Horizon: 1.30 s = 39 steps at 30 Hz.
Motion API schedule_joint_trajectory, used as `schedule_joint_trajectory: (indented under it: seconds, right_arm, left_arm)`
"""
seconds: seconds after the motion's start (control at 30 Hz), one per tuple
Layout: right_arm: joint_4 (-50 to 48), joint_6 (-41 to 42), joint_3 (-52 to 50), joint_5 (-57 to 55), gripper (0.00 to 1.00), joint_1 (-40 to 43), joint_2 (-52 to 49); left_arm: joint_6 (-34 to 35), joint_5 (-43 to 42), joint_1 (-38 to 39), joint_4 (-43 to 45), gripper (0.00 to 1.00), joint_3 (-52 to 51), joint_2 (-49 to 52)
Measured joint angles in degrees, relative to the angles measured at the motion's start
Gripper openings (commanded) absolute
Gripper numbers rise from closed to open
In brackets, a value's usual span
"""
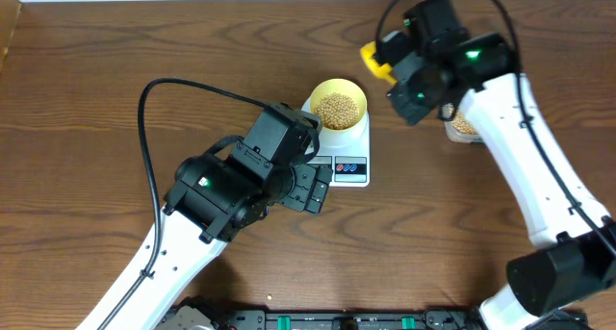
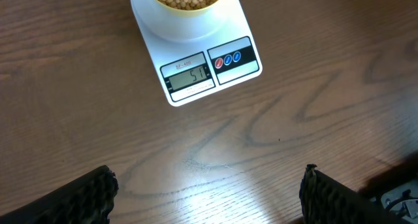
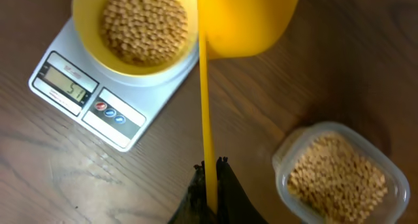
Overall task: Scoop item into bowl and weigh 50g on scale
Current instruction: 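Move the scoop back right toward the soybean tub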
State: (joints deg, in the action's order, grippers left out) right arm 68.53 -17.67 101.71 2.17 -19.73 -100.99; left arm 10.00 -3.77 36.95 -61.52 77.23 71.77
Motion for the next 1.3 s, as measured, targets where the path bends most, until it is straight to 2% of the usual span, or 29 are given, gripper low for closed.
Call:
schedule_joint_trajectory:
  seconds: [0.4, 0.73, 0.93, 1.3]
  right_arm:
    - [1.7, 1.0, 0.0, 4.7, 0.01, 11.3, 2.8]
    - [2.8, 1.0, 0.0, 6.4, 0.01, 11.9, 2.8]
    - [2.7, 0.9, 0.1, 7.7, 0.01, 9.6, 2.8]
    - [1.4, 0.7, 0.1, 9.0, 0.01, -0.9, 2.7]
  left_arm:
    - [0.0, 0.0, 0.0, 0.0, 0.92, 0.0, 0.0]
    - [0.0, 0.0, 0.0, 0.0, 0.92, 0.0, 0.0]
    - [0.0, 0.0, 0.0, 0.0, 0.92, 0.0, 0.0]
    - [0.0, 0.0, 0.0, 0.0, 0.92, 0.0, 0.0]
